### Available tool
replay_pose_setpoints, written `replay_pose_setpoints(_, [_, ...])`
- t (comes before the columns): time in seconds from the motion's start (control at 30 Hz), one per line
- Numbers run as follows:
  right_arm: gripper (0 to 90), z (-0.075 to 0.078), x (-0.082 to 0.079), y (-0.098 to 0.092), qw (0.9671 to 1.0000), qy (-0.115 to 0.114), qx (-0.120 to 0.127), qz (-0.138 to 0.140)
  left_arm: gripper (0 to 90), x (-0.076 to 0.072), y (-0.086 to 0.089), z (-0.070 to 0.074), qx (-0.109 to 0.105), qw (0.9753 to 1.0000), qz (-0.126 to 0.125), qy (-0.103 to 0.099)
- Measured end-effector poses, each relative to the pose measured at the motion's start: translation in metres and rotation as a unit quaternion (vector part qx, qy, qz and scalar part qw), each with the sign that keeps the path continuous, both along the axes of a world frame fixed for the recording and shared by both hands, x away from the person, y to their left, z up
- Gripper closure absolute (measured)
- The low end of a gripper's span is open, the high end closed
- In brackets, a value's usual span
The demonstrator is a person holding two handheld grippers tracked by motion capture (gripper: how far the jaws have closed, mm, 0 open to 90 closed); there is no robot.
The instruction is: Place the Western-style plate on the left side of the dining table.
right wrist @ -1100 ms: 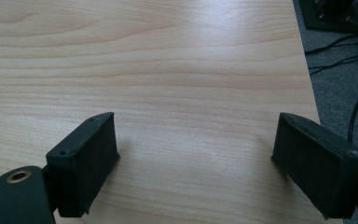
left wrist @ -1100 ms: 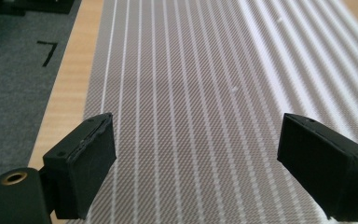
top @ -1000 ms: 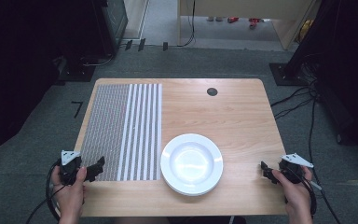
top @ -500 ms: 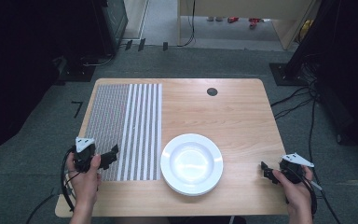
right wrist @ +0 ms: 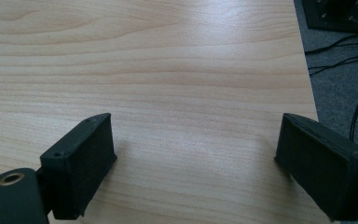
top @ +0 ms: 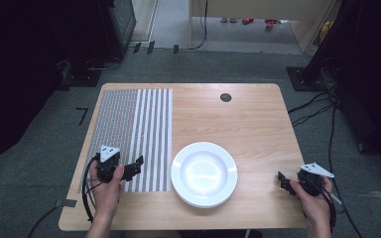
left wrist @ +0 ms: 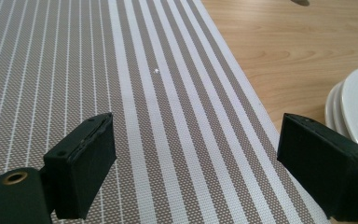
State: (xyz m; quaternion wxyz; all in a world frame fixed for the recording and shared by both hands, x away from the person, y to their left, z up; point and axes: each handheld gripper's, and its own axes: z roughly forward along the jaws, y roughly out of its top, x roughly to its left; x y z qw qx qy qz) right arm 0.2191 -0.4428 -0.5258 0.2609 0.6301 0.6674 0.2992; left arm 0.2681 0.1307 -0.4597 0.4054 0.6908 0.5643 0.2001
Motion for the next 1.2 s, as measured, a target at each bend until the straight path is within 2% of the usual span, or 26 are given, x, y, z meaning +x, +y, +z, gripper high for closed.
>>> replay_pose_setpoints(0.27, [11.5, 0.000, 0.000, 0.003, 0.9999, 0.002, -0.001, -0.015, 11.7, -0.002, -0.003, 0.000, -0.015, 0.9998, -0.013, 0.002])
replay_pose_setpoints(0.3, [11.5, 0.001, 0.000, 0.003, 0.9998, 0.007, -0.001, -0.018, 11.7, -0.002, -0.003, 0.000, -0.015, 0.9998, -0.015, 0.001])
replay_pose_setpoints(0.33, [10.1, 0.004, 0.001, 0.004, 0.9995, 0.022, -0.002, -0.023, 11.7, -0.003, -0.004, 0.000, -0.015, 0.9997, -0.017, 0.002])
replay_pose_setpoints(0.37, [10.1, 0.004, 0.001, 0.004, 0.9995, 0.022, -0.002, -0.023, 11.7, -0.003, -0.005, 0.000, -0.015, 0.9997, -0.019, 0.002])
replay_pose_setpoints(0.47, [5.5, 0.010, 0.002, 0.006, 0.9971, 0.065, 0.004, -0.038, 11.7, -0.004, -0.007, -0.001, -0.018, 0.9995, -0.026, 0.004])
replay_pose_setpoints(0.5, [5.5, 0.010, 0.002, 0.007, 0.9969, 0.068, 0.009, -0.039, 11.8, -0.004, -0.008, -0.001, -0.019, 0.9994, -0.028, 0.006])
replay_pose_setpoints(0.53, [5.4, 0.012, 0.002, 0.010, 0.9975, 0.060, 0.020, -0.032, 11.8, -0.004, -0.009, -0.001, -0.021, 0.9993, -0.030, 0.008])
replay_pose_setpoints(0.67, [5.2, 0.018, 0.001, 0.015, 0.9984, 0.042, 0.025, -0.029, 11.8, -0.005, -0.012, 0.000, -0.022, 0.9991, -0.036, 0.007])
replay_pose_setpoints(0.73, [5.2, 0.027, 0.000, 0.023, 0.9988, 0.015, 0.040, -0.024, 11.8, -0.005, -0.014, 0.000, -0.023, 0.9989, -0.040, 0.007])
replay_pose_setpoints(0.8, [5.3, 0.031, -0.001, 0.026, 0.9984, 0.004, 0.052, -0.020, 11.8, -0.006, -0.015, 0.000, -0.024, 0.9988, -0.041, 0.008])
replay_pose_setpoints(0.97, [5.7, 0.039, -0.001, 0.038, 0.9988, -0.009, 0.045, -0.014, 12.0, -0.006, -0.018, -0.001, -0.026, 0.9986, -0.045, 0.009])
replay_pose_setpoints(1.2, [7.7, 0.049, 0.000, 0.062, 0.9976, -0.032, 0.061, 0.014, 12.1, -0.006, -0.020, -0.002, -0.028, 0.9982, -0.051, 0.013])
